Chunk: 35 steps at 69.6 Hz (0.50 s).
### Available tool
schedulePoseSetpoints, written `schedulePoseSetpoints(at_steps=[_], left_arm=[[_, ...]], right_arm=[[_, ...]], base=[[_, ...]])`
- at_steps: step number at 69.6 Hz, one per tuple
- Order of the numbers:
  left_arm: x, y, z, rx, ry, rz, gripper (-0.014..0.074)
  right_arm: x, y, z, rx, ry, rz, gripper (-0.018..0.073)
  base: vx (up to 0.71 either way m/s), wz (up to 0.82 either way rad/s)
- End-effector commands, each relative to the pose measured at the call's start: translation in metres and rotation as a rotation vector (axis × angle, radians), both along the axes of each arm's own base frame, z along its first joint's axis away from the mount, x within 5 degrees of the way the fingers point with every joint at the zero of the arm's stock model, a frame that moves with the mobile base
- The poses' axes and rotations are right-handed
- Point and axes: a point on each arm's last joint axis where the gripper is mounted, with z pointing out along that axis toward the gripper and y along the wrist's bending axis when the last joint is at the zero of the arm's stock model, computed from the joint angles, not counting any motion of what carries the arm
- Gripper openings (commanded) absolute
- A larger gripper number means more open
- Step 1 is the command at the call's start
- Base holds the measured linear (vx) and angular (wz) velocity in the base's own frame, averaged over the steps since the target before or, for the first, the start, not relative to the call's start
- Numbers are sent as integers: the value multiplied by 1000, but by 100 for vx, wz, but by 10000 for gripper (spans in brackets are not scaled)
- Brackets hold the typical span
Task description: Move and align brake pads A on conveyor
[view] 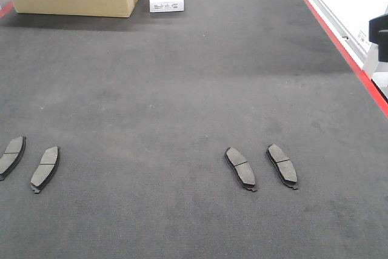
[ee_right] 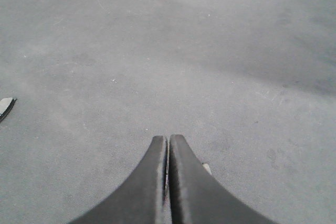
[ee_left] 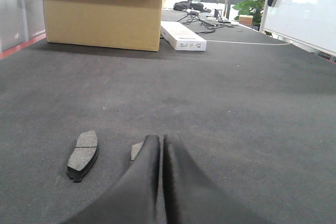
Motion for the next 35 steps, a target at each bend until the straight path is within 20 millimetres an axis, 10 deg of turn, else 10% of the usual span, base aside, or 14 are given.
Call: schedulePoseSetpoints(at_steps=[1, 35], left_arm=[[0, 1, -2, 12, -59, 6, -6], [0, 1, -2, 11, -57, 6, -6]], right_arm=[[-3, -3, 14, 27, -93, -6, -3], [-3, -3, 14, 27, -93, -6, -3]], base=[[0, 0], [0, 0]])
